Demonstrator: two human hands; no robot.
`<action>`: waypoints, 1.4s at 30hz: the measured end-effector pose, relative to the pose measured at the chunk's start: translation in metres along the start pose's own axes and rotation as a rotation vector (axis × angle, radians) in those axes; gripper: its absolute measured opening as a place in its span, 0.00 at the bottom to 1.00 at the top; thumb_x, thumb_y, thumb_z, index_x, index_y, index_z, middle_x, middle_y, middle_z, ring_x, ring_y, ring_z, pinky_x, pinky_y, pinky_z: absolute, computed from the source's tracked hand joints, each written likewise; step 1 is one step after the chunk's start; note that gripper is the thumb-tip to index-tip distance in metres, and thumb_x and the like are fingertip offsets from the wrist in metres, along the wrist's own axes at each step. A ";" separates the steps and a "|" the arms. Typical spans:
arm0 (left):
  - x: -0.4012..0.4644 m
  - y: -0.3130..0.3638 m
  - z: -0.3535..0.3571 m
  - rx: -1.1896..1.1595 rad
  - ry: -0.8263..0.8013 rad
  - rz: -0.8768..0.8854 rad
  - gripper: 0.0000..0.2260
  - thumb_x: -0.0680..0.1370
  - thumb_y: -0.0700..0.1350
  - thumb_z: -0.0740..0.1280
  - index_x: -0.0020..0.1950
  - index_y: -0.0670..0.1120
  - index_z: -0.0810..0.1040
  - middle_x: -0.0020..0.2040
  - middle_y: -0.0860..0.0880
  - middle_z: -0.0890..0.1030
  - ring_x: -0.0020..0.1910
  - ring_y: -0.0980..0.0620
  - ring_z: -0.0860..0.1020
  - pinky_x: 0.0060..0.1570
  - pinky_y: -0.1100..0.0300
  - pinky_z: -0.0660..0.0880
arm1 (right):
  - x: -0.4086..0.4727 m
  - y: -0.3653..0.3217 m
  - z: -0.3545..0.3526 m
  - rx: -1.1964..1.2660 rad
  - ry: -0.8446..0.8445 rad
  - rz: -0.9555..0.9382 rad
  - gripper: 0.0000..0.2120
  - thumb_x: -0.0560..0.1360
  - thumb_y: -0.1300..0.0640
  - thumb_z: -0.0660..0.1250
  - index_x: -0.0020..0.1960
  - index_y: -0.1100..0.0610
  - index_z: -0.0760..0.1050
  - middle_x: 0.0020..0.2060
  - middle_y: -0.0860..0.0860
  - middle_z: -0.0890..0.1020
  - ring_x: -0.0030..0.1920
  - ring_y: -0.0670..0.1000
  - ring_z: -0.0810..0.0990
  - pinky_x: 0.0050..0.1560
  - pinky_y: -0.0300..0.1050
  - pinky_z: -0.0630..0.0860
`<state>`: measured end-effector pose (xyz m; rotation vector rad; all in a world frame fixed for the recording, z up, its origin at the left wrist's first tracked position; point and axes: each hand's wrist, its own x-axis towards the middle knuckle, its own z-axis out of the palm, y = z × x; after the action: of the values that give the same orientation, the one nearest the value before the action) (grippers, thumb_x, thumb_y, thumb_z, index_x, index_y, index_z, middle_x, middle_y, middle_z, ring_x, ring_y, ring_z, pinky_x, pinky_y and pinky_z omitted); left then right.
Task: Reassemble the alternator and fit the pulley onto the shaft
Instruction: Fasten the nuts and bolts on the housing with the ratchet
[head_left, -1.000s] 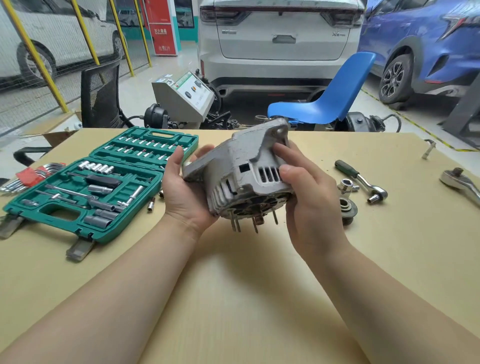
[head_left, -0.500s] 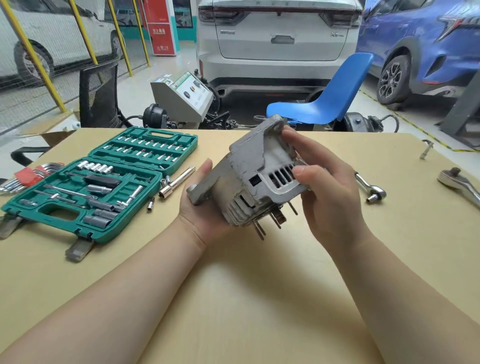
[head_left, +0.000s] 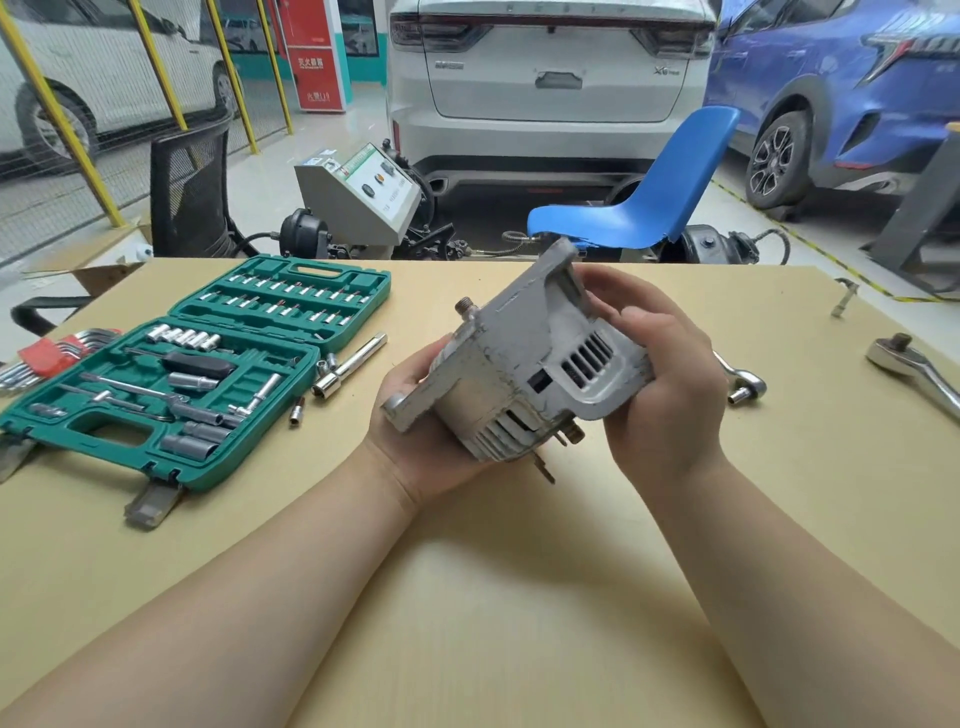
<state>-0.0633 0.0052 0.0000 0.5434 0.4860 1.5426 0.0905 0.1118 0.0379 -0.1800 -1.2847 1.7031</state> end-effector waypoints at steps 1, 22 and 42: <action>0.002 -0.003 -0.001 -0.077 0.080 -0.021 0.22 0.85 0.56 0.65 0.77 0.50 0.78 0.85 0.44 0.65 0.84 0.38 0.62 0.83 0.36 0.56 | -0.001 0.000 0.003 0.071 0.119 0.043 0.17 0.75 0.60 0.60 0.59 0.60 0.82 0.59 0.60 0.84 0.61 0.61 0.82 0.56 0.57 0.78; -0.009 0.009 0.021 0.328 0.273 0.407 0.17 0.90 0.51 0.52 0.65 0.41 0.73 0.49 0.45 0.90 0.48 0.48 0.89 0.44 0.56 0.86 | 0.001 0.022 0.004 0.150 0.668 0.355 0.17 0.73 0.39 0.67 0.31 0.45 0.82 0.31 0.47 0.82 0.31 0.53 0.83 0.37 0.53 0.80; -0.007 -0.008 0.008 0.630 0.430 0.499 0.29 0.85 0.56 0.62 0.78 0.36 0.71 0.57 0.44 0.87 0.56 0.46 0.86 0.55 0.56 0.83 | 0.007 0.028 -0.006 0.384 0.597 0.544 0.12 0.72 0.54 0.67 0.34 0.52 0.66 0.27 0.47 0.73 0.28 0.51 0.72 0.37 0.45 0.70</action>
<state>-0.0519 -0.0018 0.0011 0.8613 1.2649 1.9946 0.0743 0.1213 0.0152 -0.7983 -0.4707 2.0906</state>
